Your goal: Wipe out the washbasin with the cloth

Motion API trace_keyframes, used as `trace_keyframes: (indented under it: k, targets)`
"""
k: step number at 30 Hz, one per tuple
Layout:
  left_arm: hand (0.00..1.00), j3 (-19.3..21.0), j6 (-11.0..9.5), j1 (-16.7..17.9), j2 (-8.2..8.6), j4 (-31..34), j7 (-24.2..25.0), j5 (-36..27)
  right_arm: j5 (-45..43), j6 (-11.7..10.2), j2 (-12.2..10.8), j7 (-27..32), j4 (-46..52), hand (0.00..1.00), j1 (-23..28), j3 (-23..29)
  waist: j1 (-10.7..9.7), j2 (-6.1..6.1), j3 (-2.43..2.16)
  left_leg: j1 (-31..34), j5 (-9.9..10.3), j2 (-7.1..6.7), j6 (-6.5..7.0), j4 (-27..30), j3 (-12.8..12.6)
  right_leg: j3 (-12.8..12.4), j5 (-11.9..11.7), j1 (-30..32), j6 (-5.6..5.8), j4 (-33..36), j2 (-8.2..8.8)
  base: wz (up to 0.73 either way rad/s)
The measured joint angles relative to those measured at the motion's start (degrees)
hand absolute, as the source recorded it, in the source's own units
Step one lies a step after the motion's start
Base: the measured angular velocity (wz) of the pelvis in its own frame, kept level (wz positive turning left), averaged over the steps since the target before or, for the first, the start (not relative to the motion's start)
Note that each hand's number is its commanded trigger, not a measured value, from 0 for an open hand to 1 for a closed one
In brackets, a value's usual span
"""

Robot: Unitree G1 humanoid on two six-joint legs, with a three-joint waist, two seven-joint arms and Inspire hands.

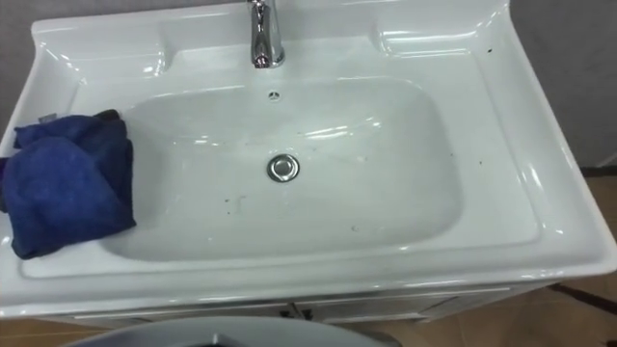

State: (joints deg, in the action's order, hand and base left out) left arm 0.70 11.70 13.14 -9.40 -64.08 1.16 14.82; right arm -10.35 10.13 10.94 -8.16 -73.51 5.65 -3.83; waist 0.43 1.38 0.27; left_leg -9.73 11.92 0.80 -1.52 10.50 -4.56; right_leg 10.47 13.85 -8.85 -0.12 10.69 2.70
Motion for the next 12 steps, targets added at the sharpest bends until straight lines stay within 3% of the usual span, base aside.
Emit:
trace_keyframes:
  k: [7,12]
  targets:
    - [0.00,-0.17,1.00,-1.11,0.03,0.07,0.54,1.60,0.16,1.31,-0.84,0.61,0.02,0.00,-0.30,0.00,0.03,0.17,0.23,0.22,0.10,0.02,0.13,0.19,-0.02,-0.77,0.00,0.17,0.00,0.02,-0.12,-0.04]
    - [0.00,-0.33,1.27,-2.32,0.01,0.10,2.01,2.92,0.06,1.73,-0.87,0.62,0.00,0.00,-0.39,-0.01,-0.09,-0.42,0.18,0.45,0.35,0.07,0.44,0.36,-0.07,-0.83,-0.02,0.41,0.03,0.20,-0.14,-0.01]
